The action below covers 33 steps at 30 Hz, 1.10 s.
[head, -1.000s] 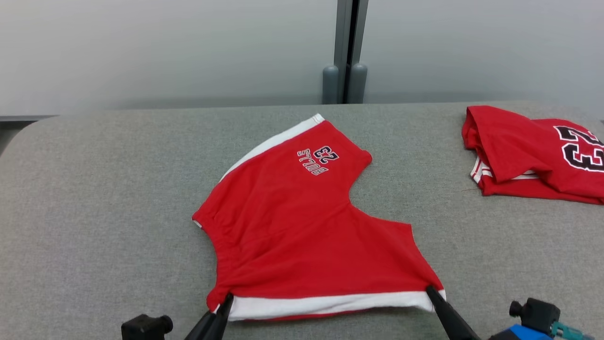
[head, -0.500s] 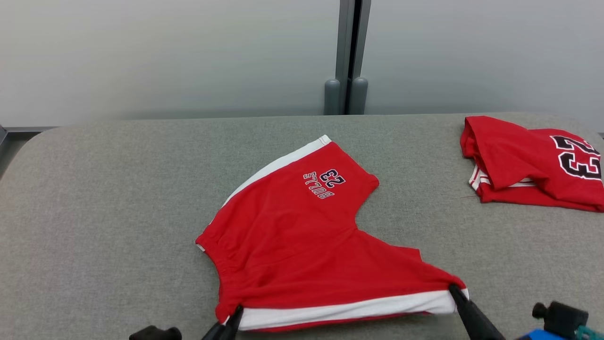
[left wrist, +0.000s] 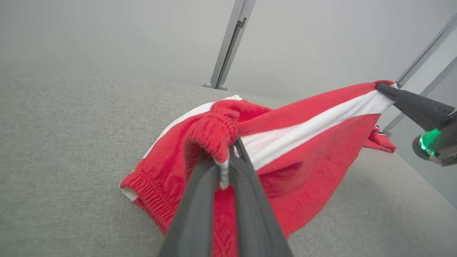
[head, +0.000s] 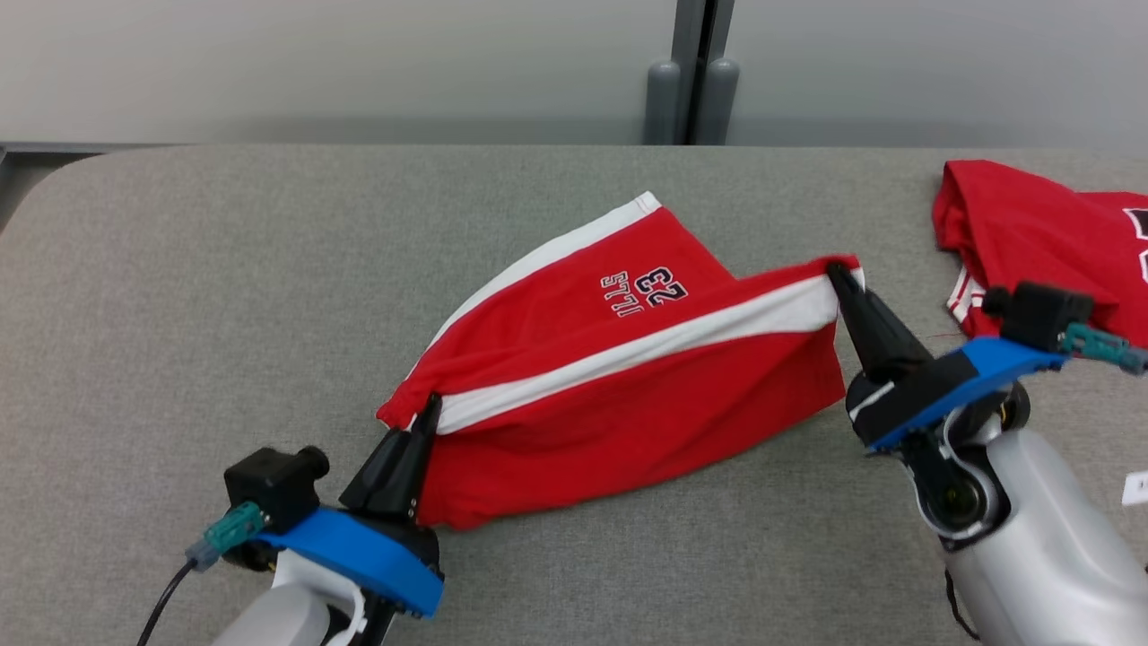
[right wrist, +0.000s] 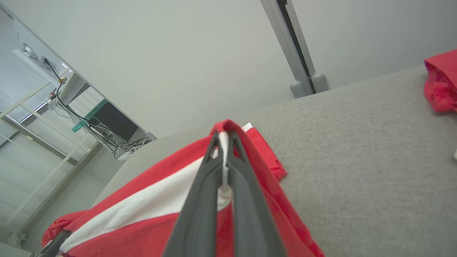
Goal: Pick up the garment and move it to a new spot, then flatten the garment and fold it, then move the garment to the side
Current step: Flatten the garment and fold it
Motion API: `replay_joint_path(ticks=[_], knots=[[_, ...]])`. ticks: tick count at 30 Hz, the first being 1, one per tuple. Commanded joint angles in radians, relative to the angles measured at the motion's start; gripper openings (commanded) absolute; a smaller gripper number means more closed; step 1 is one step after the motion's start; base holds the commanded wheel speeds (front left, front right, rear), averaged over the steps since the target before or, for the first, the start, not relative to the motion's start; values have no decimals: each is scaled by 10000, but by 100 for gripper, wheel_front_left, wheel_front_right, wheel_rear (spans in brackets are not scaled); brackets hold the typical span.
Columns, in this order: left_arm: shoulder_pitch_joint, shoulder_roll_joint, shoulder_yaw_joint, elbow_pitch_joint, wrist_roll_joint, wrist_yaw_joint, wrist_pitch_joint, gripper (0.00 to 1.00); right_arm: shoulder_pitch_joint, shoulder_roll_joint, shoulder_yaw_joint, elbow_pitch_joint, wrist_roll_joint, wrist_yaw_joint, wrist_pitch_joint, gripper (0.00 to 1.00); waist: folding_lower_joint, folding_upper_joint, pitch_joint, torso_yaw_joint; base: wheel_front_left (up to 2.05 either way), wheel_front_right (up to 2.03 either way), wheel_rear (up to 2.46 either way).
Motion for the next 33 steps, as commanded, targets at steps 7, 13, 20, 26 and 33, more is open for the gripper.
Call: replay_joint_path(ticks=[7,13,20,26,33], knots=[[-1825,-1048,446,1402,270,-313,-94,0,-3475,186,246,2555,-710,3,7,0,-3,-3,1633,825,0,0,0],[-2624,-1769,996,2237,748,-452,-105,0,-5546,427,913,4617,-1249,3,-168,0,-3,-3,2392,1150,0,0,0],[-2918,-2324,1455,2652,1330,-722,-108,0,-6755,716,1436,6485,-1418,3,-620,0,-3,-3,2788,1361,0,0,0],[-2725,-2622,1859,2702,1762,-818,-108,100,-6977,894,1994,7210,-1304,3,-1037,100,-3,-3,2692,1356,0,0,0],[-1868,-2714,2540,2256,2794,-718,-109,100,-6133,388,2952,7117,-953,3,-1314,100,-3,-3,1964,1431,0,0,0]])
